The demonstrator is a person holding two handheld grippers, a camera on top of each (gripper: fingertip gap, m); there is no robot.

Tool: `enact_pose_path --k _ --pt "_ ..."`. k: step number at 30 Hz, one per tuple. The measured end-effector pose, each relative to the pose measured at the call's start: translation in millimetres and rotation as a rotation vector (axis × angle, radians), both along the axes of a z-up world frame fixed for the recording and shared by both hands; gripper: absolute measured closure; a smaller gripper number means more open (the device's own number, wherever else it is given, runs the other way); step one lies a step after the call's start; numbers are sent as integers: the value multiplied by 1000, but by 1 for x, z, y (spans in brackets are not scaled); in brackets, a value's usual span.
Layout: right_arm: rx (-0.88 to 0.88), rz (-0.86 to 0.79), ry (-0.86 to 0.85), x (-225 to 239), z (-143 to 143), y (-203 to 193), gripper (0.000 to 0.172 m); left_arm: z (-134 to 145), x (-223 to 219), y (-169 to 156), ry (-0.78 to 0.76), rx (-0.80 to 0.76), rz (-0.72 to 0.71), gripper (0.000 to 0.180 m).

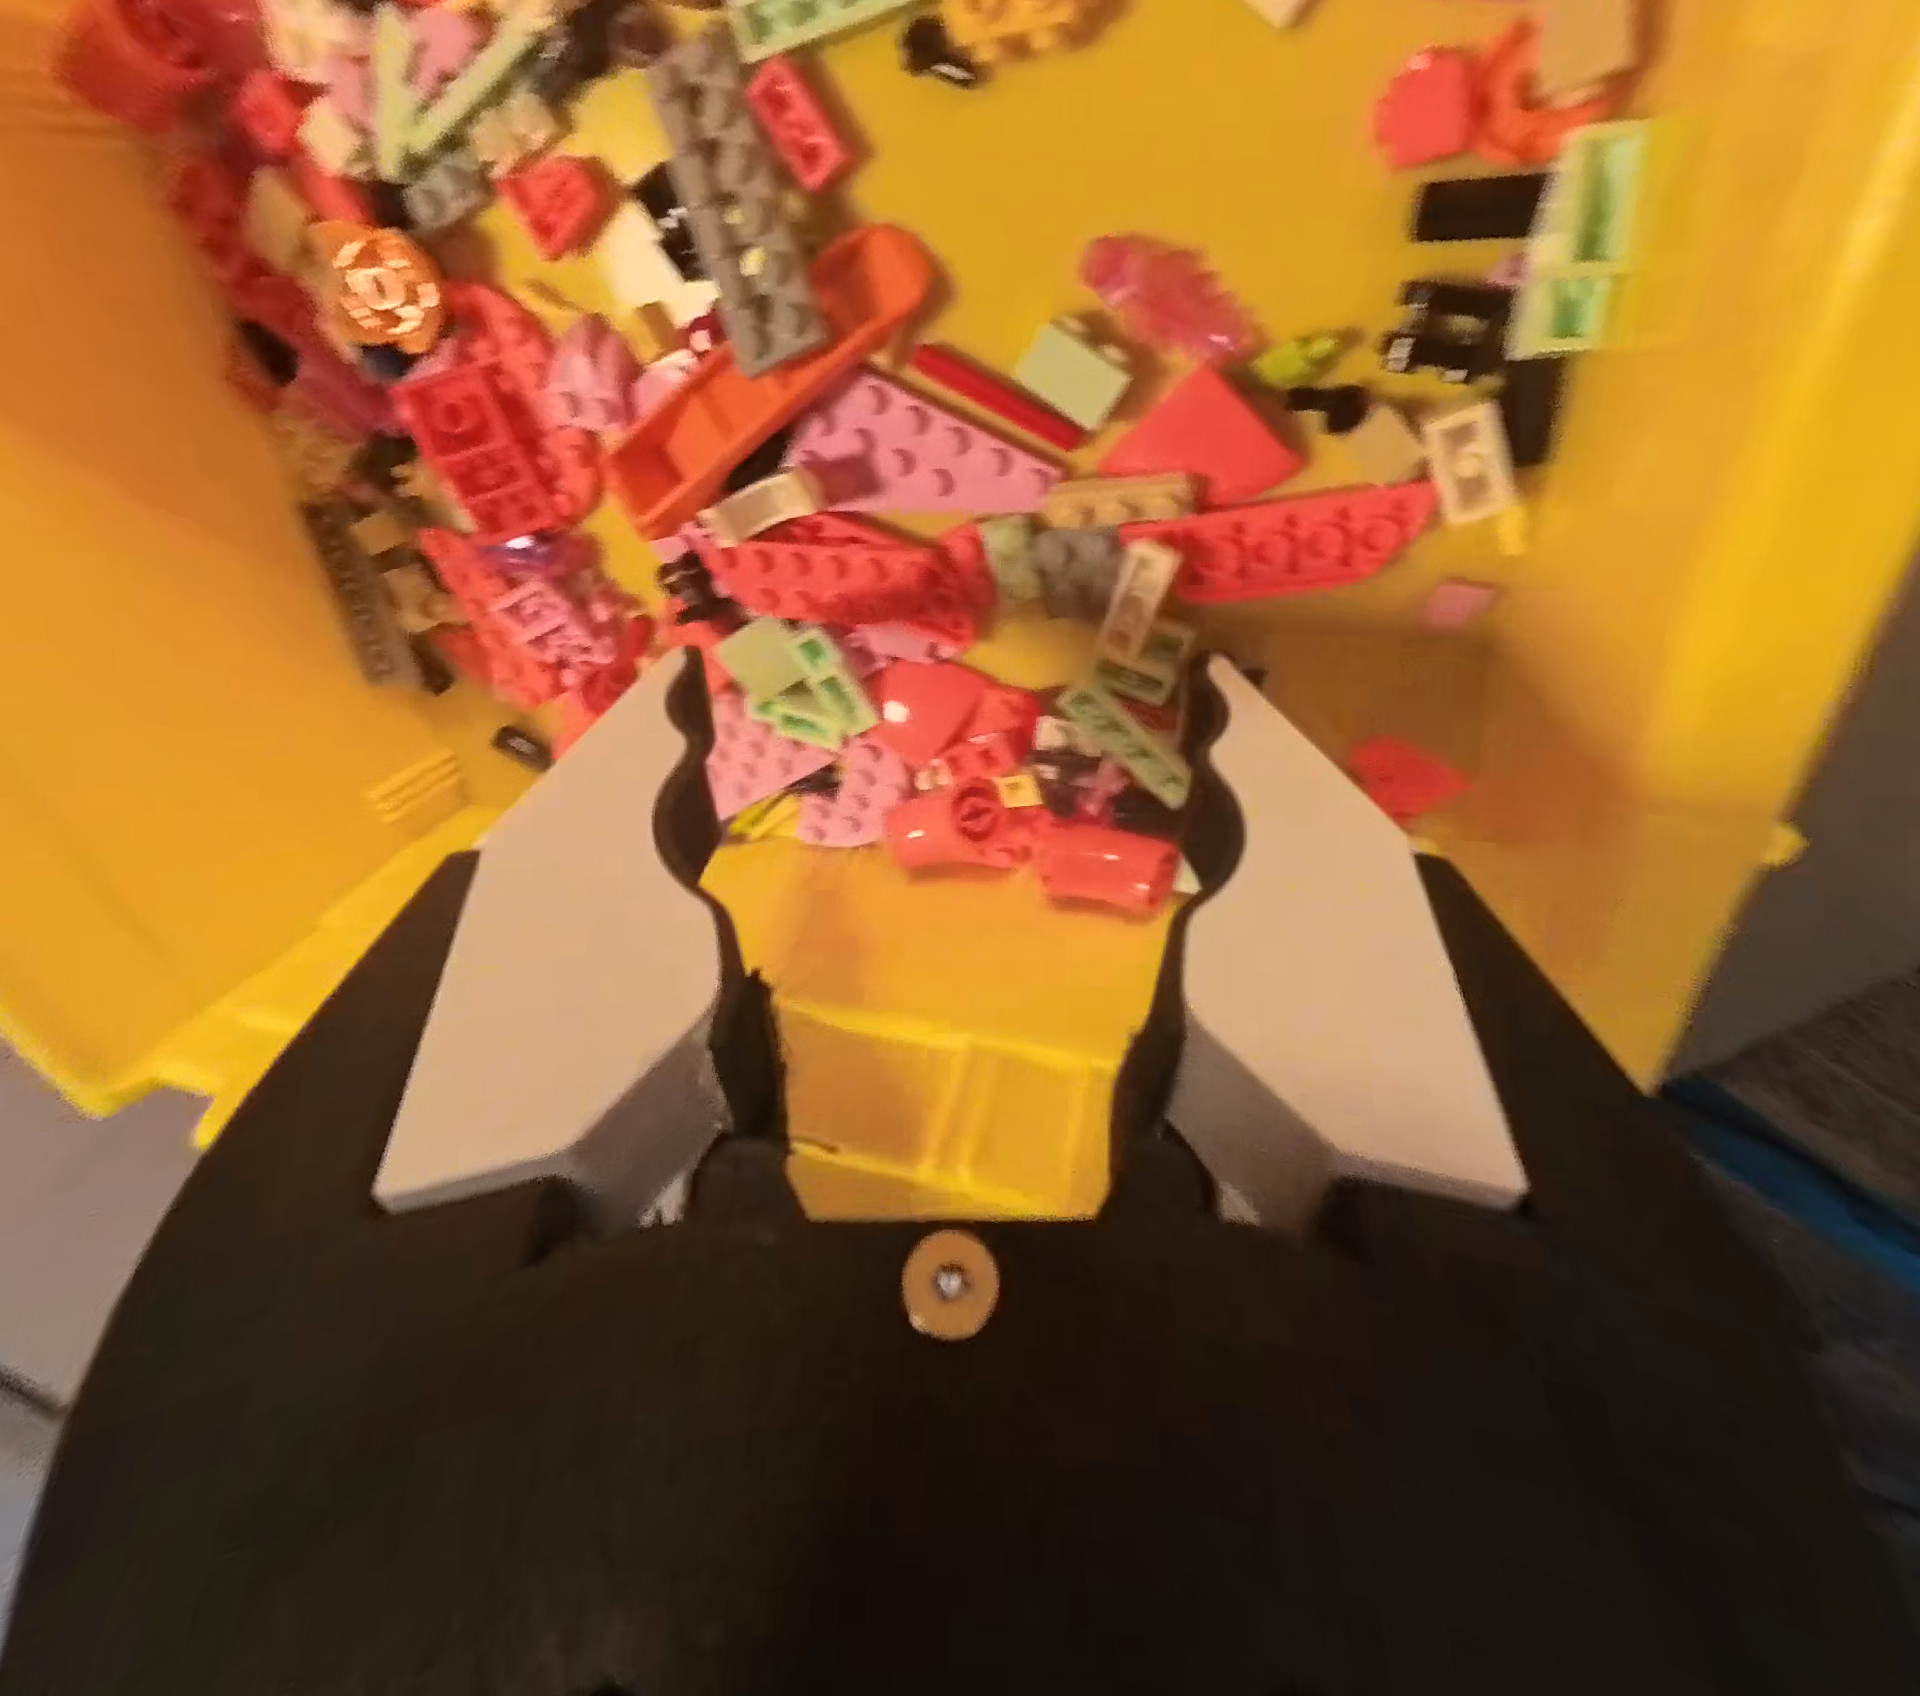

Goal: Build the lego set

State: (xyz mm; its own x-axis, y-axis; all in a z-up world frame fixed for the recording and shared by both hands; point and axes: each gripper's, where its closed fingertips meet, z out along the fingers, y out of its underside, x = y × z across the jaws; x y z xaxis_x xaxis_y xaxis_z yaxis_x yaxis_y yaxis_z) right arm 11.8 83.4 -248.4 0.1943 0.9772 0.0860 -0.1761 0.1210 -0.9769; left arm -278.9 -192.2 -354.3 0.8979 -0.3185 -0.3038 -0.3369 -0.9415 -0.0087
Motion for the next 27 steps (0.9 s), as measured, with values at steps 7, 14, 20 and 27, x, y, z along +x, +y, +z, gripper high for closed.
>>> enact_pose_path --k 7,14,20,27 --pt "0 -1 2 1 0 0 156 23 -17 21 -41 191 102 118" --pt "-10 -15 -1 1 -1 3 156 32 -21 41 -173 324 261 131" --pt "14 -20 -17 0 -2 1 156 18 41 54 -426 264 80 134" --pt "21 -22 -26 -1 -3 1 156 -3 85 61 -514 155 -77 135"
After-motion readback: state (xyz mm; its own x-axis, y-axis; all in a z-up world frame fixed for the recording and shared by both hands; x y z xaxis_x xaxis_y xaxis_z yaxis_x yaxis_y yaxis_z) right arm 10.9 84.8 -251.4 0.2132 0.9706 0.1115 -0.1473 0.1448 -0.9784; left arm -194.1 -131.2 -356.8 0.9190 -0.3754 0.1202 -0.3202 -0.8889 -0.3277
